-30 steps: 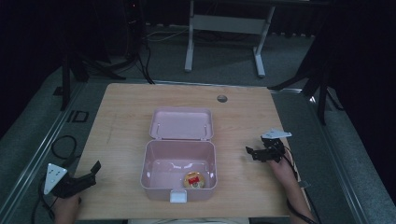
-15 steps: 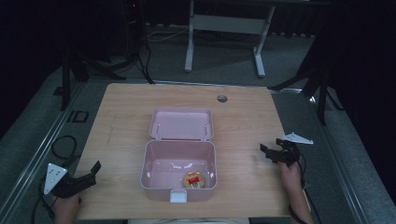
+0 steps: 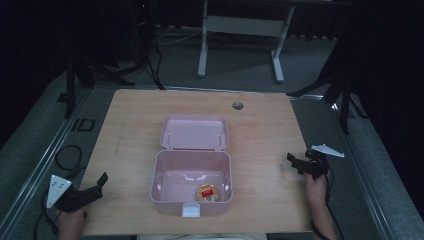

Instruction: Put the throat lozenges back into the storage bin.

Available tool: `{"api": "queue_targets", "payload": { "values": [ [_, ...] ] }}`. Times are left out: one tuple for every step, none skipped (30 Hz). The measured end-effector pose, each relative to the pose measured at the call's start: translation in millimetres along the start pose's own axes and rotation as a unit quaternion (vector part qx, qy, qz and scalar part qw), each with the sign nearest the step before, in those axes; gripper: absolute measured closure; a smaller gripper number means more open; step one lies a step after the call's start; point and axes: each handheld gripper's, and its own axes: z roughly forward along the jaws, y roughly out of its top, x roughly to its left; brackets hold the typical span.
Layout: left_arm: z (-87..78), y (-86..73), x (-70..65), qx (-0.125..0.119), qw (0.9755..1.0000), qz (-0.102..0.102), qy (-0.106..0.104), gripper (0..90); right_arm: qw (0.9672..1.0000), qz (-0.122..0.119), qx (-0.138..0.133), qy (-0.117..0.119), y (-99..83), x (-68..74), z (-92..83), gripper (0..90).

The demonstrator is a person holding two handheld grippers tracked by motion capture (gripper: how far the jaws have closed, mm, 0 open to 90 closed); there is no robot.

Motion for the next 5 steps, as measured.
{"api": "queue_targets", "payload": {
  "values": [
    [0.0,0.0,0.0,0.0,1.0,-0.001,0.0,2.0,1.0,-0.001,0.003,0.002,-0.1,0.4,0.6,12.8],
    [0.0,0.0,0.0,0.0,1.0,0.0,0.0,2.0,1.0,-0.004,0.007,0.003,0.0,0.7,1.3,12.8],
    [0.0,0.0,0.1,0.0,1.0,0.0,0.0,2.0,1.0,-0.005,0.007,0.003,0.0,1.0,1.6,12.8],
    [0.0,0.0,0.1,0.0,1.0,-0.001,0.0,2.0,1.0,-0.007,0.006,0.002,-0.1,1.8,1.7,12.9],
    [0.0,0.0,0.1,0.0,1.0,-0.001,0.0,2.0,0.9999,-0.009,0.008,0.004,0.1,2.1,2.3,12.9]
  ]
}}
